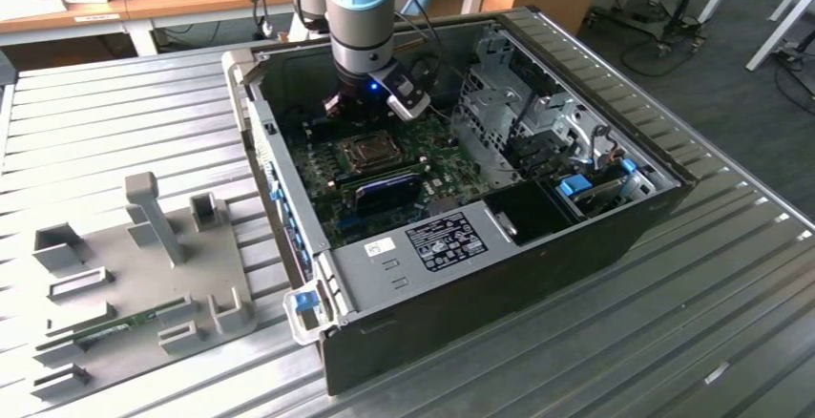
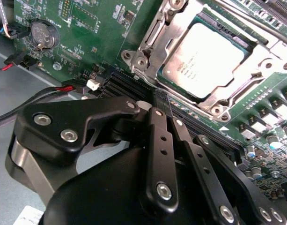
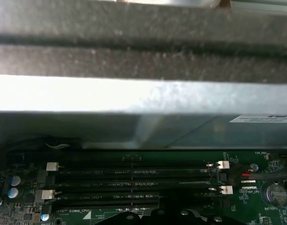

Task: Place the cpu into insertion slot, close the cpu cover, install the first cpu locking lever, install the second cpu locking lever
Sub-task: 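Install the first cpu locking lever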

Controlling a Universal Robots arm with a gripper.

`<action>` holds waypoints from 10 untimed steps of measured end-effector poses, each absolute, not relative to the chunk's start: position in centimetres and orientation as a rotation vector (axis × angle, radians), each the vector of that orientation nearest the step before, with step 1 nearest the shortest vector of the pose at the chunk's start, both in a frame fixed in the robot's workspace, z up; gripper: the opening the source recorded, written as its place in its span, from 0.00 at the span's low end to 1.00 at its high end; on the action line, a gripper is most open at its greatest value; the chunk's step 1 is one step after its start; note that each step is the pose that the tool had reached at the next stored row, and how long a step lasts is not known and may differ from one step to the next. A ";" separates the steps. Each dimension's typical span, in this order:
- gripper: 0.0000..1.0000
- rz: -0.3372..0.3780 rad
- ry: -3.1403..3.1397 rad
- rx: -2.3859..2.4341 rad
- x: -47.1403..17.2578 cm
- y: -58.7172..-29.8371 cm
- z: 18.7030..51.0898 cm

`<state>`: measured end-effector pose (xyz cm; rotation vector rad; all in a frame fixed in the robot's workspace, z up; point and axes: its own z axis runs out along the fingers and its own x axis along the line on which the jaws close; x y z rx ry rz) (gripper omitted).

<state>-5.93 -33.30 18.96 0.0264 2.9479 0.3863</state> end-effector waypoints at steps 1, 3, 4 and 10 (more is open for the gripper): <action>0.11 0.387 2.948 0.026 -5.9 -33.3 19.0; 0.11 0.386 2.948 0.027 -5.9 -33.3 19.0; 0.11 0.386 2.948 0.026 -5.9 -33.3 19.0; 0.11 0.386 2.948 0.026 -5.9 -33.6 19.0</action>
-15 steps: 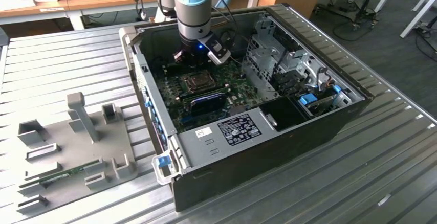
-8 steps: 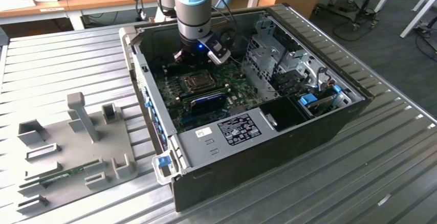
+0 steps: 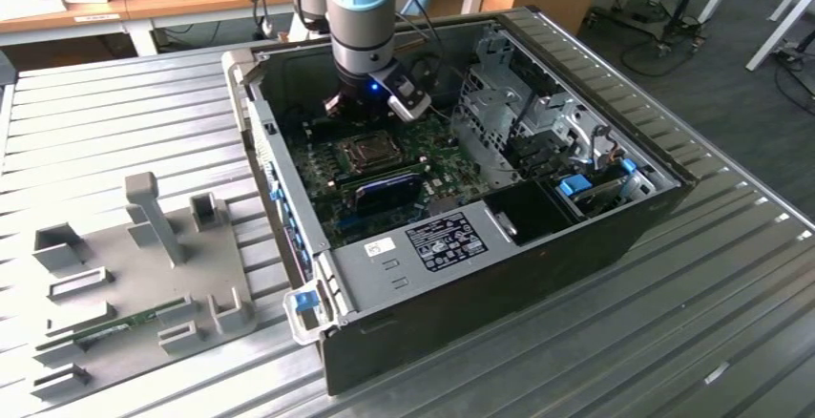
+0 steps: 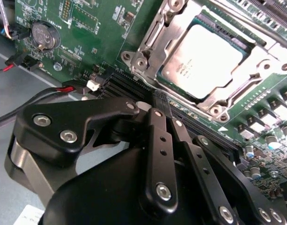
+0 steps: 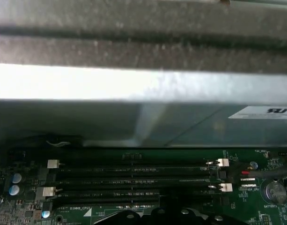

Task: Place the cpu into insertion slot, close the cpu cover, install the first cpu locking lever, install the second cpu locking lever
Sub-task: 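Install the first cpu locking lever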

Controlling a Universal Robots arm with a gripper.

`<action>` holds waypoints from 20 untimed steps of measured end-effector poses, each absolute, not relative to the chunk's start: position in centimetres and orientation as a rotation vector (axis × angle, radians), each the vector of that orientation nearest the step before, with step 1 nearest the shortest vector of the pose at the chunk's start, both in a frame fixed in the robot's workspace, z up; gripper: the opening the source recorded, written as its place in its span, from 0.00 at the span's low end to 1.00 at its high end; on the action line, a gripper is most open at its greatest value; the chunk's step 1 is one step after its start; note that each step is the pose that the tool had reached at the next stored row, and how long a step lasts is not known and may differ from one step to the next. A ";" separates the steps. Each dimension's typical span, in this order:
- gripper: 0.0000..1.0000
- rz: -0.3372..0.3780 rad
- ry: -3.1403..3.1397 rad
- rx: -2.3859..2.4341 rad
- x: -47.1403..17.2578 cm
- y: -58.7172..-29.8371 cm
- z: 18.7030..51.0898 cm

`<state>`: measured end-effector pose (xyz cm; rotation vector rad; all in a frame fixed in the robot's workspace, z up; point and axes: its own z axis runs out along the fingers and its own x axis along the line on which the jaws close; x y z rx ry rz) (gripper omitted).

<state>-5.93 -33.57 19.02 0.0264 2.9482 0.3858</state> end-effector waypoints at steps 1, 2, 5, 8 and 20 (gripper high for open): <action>0.11 0.386 2.948 0.026 -5.9 -33.6 19.0; 0.11 0.386 2.948 0.026 -5.9 -33.6 19.0; 0.11 0.386 2.948 0.027 -5.9 -33.7 19.0; 0.11 0.387 2.947 0.026 -5.9 -33.7 19.0; 0.11 0.388 2.947 0.026 -5.9 -33.7 19.6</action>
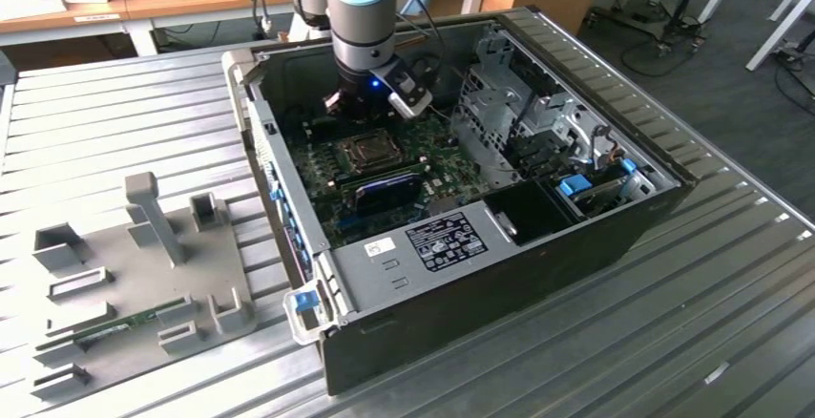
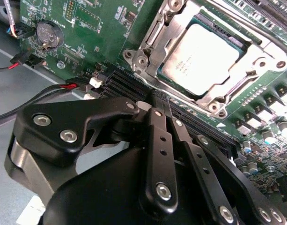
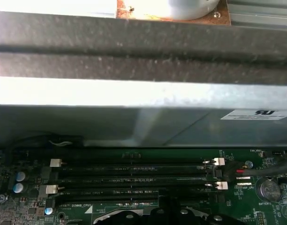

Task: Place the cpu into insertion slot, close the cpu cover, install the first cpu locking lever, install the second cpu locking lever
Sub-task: 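Install the first cpu locking lever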

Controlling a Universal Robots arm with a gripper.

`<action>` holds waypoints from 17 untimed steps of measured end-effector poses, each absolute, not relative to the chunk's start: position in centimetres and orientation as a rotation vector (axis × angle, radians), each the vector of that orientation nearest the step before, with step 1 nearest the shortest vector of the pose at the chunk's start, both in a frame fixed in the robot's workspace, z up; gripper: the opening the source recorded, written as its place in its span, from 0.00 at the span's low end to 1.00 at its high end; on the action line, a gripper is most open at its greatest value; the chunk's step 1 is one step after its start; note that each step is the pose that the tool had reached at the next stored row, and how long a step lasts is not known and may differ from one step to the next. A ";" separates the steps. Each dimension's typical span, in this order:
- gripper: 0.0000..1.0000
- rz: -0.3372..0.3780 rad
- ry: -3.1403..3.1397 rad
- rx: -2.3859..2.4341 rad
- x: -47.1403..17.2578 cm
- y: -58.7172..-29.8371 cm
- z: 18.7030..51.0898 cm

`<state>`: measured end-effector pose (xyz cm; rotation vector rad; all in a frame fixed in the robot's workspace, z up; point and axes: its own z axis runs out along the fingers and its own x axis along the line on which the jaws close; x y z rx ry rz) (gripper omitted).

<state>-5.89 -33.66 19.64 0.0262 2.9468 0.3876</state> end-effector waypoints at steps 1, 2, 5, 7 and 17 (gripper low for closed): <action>0.11 0.388 2.947 0.026 -5.8 -33.7 19.6; 0.11 0.387 2.947 0.026 -5.8 -33.7 19.6; 0.11 0.387 2.947 0.026 -5.6 -33.7 19.7; 0.11 0.387 2.947 0.026 -5.5 -33.7 19.7; 0.11 0.387 2.947 0.027 -5.5 -33.8 19.6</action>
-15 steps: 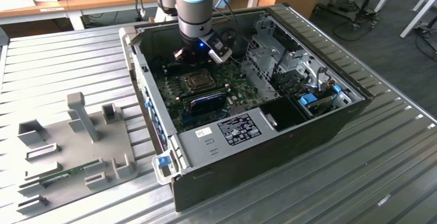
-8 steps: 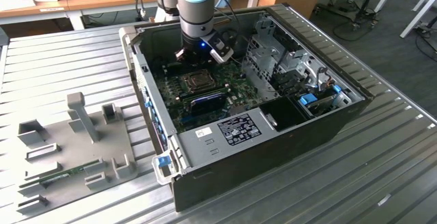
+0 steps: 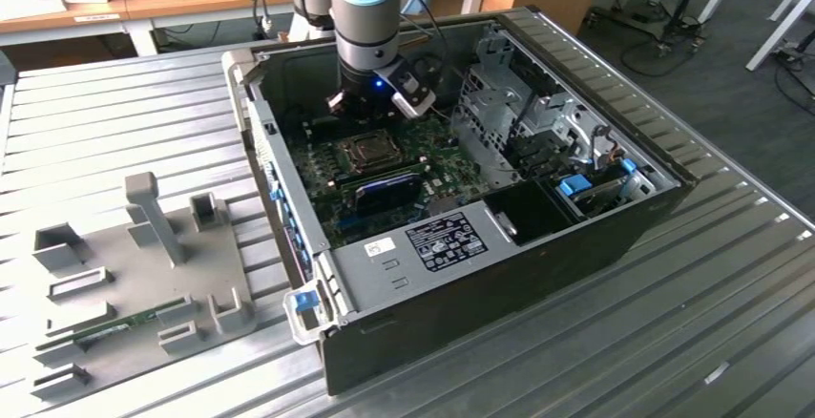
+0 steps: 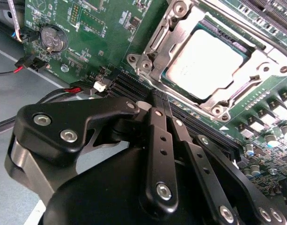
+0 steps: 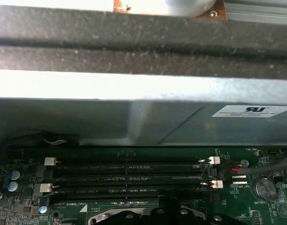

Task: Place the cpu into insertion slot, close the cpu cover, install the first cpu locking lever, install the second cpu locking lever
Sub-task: 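Install the first cpu locking lever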

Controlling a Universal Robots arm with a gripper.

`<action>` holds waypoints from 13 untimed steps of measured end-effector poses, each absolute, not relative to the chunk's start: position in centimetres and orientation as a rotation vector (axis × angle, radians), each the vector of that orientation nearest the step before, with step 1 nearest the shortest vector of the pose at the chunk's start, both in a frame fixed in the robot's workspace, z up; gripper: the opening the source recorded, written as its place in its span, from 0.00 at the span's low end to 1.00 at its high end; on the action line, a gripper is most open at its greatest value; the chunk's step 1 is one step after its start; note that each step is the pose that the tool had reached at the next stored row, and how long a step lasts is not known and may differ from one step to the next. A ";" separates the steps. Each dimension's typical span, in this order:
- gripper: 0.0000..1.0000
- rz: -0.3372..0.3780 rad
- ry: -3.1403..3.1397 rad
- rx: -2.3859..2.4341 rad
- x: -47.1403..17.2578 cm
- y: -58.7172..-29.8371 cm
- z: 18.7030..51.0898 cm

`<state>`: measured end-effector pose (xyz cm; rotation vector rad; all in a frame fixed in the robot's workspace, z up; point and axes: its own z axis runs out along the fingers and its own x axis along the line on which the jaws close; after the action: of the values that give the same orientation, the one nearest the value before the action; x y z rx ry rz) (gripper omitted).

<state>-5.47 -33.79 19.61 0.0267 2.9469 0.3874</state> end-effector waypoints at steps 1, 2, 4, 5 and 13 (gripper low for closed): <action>0.11 0.387 2.947 0.027 -5.5 -33.8 19.6; 0.11 0.387 2.947 0.027 -5.5 -33.8 19.6; 0.11 0.388 2.947 0.027 -5.5 -33.8 19.5; 0.11 0.388 2.947 0.027 -5.5 -33.9 19.5; 0.11 0.388 2.947 0.028 -5.5 -33.9 19.3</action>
<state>-5.46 -33.91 19.35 0.0275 2.9466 0.3882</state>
